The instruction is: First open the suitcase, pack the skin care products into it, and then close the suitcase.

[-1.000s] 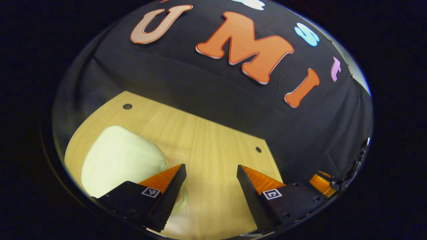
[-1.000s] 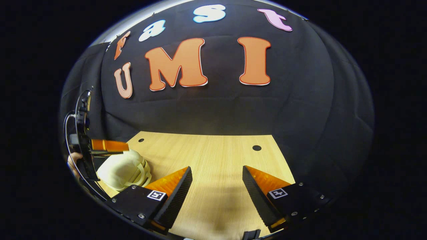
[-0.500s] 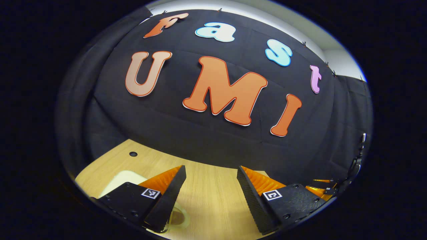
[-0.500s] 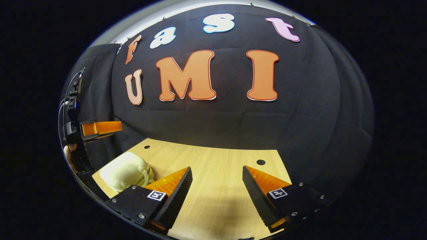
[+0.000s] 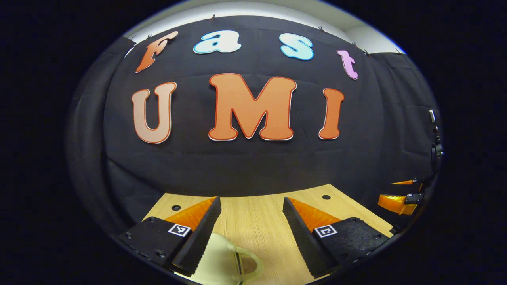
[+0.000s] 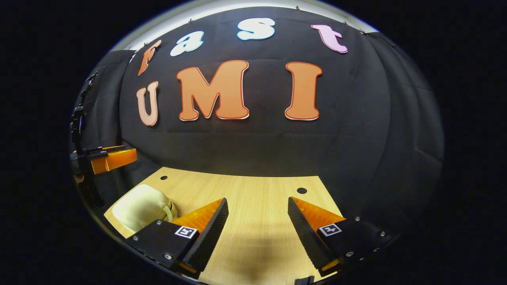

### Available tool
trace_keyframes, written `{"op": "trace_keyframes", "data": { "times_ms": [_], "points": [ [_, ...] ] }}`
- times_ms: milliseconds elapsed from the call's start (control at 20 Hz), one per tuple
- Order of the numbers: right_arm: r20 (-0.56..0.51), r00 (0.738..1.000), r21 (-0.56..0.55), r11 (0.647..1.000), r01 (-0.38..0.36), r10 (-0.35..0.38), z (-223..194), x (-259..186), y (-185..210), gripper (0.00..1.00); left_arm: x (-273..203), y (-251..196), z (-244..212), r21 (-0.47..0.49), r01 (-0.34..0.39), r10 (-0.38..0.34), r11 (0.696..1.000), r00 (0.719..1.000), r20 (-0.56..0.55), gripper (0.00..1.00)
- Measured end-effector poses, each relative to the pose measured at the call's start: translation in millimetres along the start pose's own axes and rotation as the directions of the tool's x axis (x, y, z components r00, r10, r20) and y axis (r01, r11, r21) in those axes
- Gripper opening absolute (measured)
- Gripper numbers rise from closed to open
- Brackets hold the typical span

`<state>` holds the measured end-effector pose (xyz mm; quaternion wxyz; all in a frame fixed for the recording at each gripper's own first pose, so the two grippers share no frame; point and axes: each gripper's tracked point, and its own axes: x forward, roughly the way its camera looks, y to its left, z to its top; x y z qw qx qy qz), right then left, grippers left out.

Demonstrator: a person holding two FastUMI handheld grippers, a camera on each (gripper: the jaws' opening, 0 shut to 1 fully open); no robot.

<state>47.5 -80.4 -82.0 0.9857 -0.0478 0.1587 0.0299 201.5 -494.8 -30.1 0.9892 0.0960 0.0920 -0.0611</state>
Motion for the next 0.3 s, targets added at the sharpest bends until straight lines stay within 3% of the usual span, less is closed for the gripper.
{"op": "trace_keyframes", "data": {
  "times_ms": [300],
  "points": [
    [-0.002,0.997,-0.01,0.997,0.071,-0.072,-10,-19,13,0.96,-10,18,-12,0.003,0.02,-0.02,1.0,1.0,0.009,0.98]
  ]
}}
